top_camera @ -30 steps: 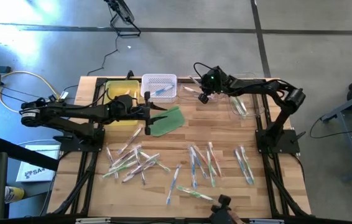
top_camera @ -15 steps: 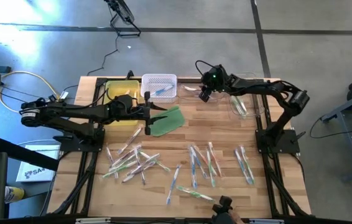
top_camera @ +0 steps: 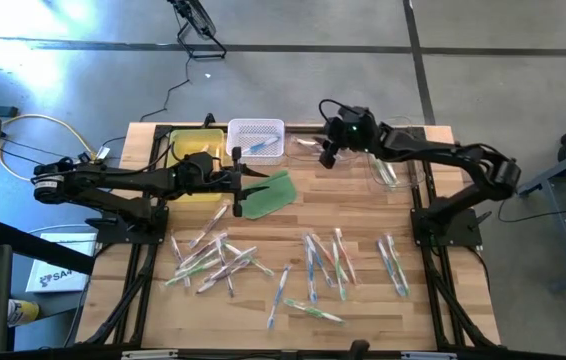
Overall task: Pick & Place Toothbrushes
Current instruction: Put the violet toothbrush into the left transparent bin
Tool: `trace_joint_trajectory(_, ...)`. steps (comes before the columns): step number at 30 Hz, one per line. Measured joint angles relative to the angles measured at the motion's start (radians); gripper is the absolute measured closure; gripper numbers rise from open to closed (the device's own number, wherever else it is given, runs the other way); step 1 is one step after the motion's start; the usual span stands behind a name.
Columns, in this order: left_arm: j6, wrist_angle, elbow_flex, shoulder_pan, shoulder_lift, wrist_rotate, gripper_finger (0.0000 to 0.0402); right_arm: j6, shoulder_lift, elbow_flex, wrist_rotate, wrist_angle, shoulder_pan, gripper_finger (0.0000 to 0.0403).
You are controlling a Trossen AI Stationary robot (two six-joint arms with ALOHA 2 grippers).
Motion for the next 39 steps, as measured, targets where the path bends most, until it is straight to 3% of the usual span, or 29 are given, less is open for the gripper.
trace_joint_trajectory(11, 0.0, 0.0, 0.0, 0.0, 0.0, 0.003, 0.0277, 0.003, -0.041, 0.0, 0.001, -0.032, 0.082, 0.032)
trace_joint_trajectory(39, 0.0, -0.003, 0.0, 0.0, 0.0, 0.003, 0.0277, 0.079, -0.04, 0.0, 0.006, -0.028, 0.242, 0.0321)
